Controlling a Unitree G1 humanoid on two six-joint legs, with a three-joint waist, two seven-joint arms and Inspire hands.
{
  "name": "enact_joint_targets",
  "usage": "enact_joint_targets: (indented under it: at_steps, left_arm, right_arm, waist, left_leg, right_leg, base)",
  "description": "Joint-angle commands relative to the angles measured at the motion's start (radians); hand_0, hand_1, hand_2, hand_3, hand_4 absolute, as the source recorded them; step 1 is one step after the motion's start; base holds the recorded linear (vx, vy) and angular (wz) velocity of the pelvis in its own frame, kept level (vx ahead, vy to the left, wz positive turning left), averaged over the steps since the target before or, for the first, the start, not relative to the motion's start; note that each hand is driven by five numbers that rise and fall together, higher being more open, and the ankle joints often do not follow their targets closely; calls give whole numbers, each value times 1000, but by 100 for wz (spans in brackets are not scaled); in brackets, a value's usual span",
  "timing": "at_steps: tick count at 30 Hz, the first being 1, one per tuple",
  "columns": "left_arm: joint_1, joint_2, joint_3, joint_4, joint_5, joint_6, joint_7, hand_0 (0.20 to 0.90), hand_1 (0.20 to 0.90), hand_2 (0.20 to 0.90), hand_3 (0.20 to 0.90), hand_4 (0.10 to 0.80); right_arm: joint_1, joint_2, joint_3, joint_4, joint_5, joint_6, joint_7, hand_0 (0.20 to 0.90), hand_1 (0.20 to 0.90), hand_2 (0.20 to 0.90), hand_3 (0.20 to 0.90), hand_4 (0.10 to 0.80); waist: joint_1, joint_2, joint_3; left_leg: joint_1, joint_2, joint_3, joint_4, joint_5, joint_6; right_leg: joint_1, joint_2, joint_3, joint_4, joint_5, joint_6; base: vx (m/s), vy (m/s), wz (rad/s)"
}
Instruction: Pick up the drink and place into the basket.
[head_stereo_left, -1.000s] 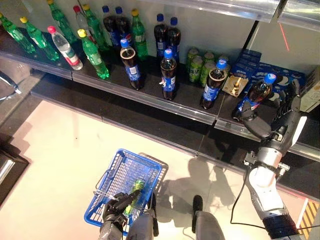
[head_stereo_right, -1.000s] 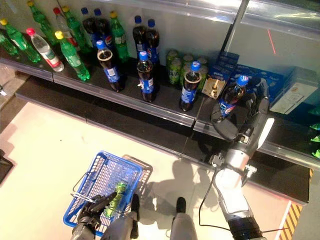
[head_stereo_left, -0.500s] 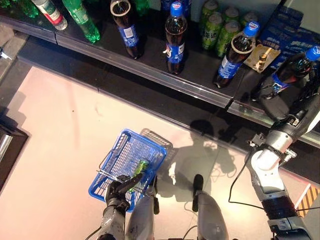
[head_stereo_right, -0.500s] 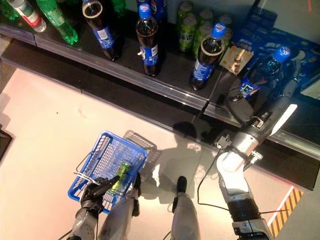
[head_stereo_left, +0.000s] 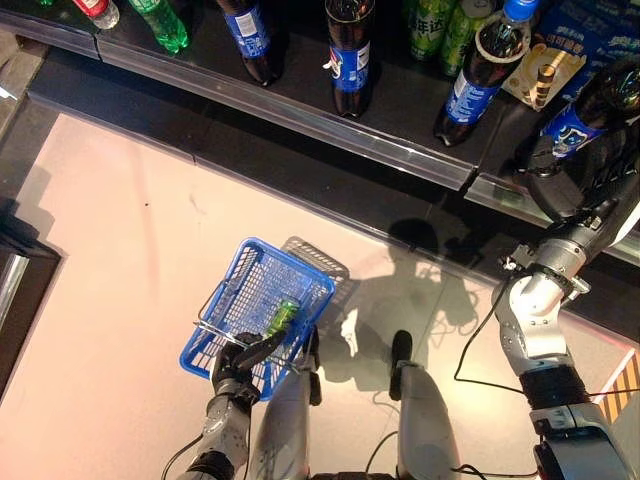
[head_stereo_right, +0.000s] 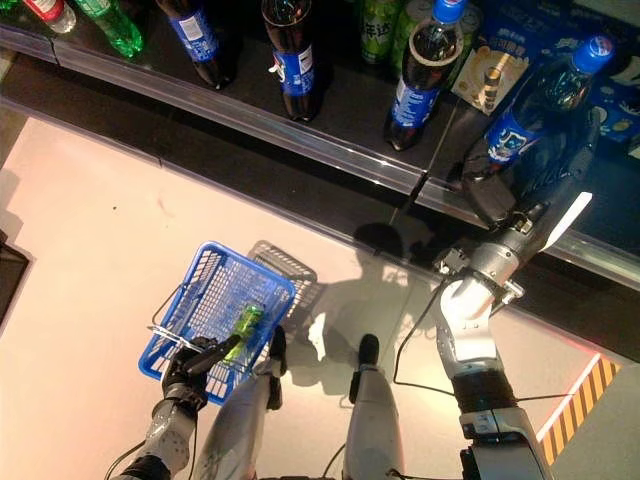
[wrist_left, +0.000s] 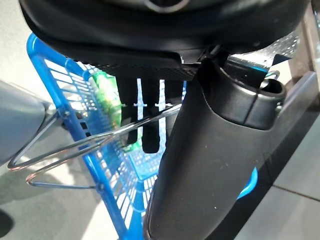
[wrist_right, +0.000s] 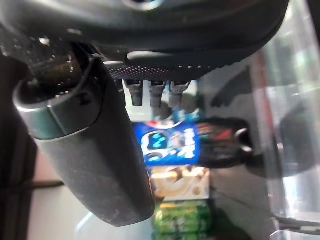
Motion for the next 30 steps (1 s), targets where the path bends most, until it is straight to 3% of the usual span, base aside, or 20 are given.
enact_joint_targets:
  at_steps: [1,7,19,30]
  left_arm:
    - [120,64,-32,-42,6,-52,5,300,300,300,200,100]
    - [115,66,-57,-57,6,-43,4,300,300,300,200,100]
    - [119,89,-86,-81,-4,-24,-1,300,300,300,200,100]
    - [121,120,-94,-91,-18,-4,-25,300,300,300,200,100]
  right_arm:
    - [-112,-79,-78,-96,9,-65,14,900,900,900,900,800]
    - [-204,-117,-57,-27,91,-48,87,900,900,900,900,800]
    - [-422,-246,-3,142,81,1,99,900,900,900,900,800]
    - [-566,-366,94,316,181,72,274,900,900,900,900,800]
  waist:
    - [15,-18,-3]
    - [28,0,-3]
    - [63,27,-3]
    - [79,33,-3]
  left_leg:
    - [-63,5,-6,239,-149,-14]
    - [-87,0,-18,247,-130,-15]
    - [-94,-2,-41,243,-101,-23]
    - [-91,-1,-49,229,-76,-28]
  right_leg:
    - [21,7,-21,-80,55,-41]
    - [-1,10,-19,-62,46,-51]
    - [3,17,-32,-44,29,-63]
    - [7,17,-44,-44,24,-69]
  base:
    - [32,-11,0]
    - [16,-4,-1]
    - [-2,-3,1]
    - [-1,-2,1]
